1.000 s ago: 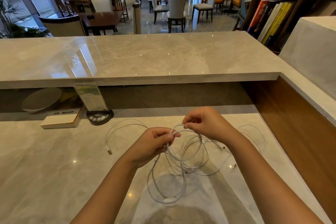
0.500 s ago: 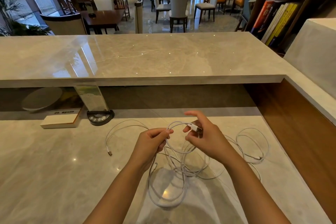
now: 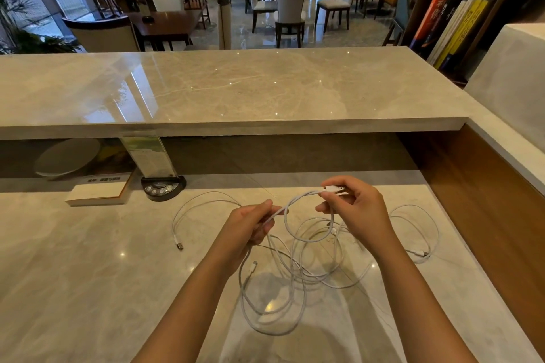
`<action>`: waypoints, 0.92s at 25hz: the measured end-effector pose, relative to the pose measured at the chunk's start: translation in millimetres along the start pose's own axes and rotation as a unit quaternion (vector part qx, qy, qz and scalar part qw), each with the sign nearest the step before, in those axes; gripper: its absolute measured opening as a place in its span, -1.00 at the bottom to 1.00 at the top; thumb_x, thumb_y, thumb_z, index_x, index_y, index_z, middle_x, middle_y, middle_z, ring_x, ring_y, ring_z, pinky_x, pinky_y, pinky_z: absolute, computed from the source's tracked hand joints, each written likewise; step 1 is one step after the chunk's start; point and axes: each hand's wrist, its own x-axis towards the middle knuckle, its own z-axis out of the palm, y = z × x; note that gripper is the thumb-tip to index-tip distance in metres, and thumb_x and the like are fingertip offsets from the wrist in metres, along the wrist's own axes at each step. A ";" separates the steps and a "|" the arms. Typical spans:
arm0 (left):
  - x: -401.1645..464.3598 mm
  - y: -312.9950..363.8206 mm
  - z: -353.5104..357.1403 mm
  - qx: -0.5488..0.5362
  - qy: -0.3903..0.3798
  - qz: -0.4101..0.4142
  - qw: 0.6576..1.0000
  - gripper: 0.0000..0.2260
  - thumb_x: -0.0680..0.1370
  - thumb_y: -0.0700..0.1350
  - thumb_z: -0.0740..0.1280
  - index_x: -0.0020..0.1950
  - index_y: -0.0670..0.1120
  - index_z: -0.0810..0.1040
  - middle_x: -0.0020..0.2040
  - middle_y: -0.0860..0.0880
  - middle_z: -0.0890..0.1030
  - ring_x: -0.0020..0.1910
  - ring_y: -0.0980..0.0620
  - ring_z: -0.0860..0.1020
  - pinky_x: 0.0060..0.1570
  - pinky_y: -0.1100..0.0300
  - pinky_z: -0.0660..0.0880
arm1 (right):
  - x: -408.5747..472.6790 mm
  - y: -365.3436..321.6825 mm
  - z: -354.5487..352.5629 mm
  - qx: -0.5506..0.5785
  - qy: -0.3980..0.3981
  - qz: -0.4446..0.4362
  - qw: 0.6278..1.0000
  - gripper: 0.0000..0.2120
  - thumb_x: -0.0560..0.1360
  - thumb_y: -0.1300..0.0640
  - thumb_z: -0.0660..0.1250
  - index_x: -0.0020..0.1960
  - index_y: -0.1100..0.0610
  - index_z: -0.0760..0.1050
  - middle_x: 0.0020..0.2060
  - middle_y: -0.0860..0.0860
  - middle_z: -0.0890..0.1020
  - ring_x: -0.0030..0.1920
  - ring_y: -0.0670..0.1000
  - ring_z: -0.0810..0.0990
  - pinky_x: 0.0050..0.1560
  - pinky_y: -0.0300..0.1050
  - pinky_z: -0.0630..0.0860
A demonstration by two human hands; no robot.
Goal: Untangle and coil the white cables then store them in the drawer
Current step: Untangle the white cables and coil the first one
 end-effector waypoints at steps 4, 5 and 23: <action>-5.0 7.2 6.0 0.077 0.040 0.045 0.995 -0.81 0.56 -0.18 0.26 0.01 -0.15 0.66 -0.55 0.09 0.45 -0.45 0.13 0.29 -0.47 0.39 0.26 | 2.1 -0.5 -2.4 0.023 0.000 0.000 1.000 -0.91 0.48 0.28 0.33 -0.09 0.10 0.54 -0.25 0.07 0.66 -0.28 -0.05 0.69 -0.21 -0.26 0.62; -7.3 9.0 9.0 0.086 0.047 0.049 0.994 -0.82 0.55 -0.21 0.26 0.03 -0.16 0.65 -0.53 0.04 0.52 -0.48 0.10 0.35 -0.49 0.42 0.29 | 2.4 -0.4 -2.6 0.024 -0.001 -0.001 1.000 -0.91 0.48 0.28 0.33 -0.09 0.11 0.54 -0.25 0.06 0.65 -0.28 -0.05 0.69 -0.21 -0.24 0.62; 1.2 15.8 18.2 -0.017 -0.075 -0.007 0.997 -0.78 0.60 -0.16 0.18 -0.02 -0.14 0.62 -0.21 -0.06 0.70 -0.15 0.03 0.66 -0.03 0.22 0.58 | 11.1 -12.2 -3.4 -0.045 0.005 -0.059 0.997 -0.81 0.44 0.25 0.39 -0.02 0.01 0.52 -0.15 0.08 0.64 -0.25 -0.13 0.67 -0.15 -0.24 0.61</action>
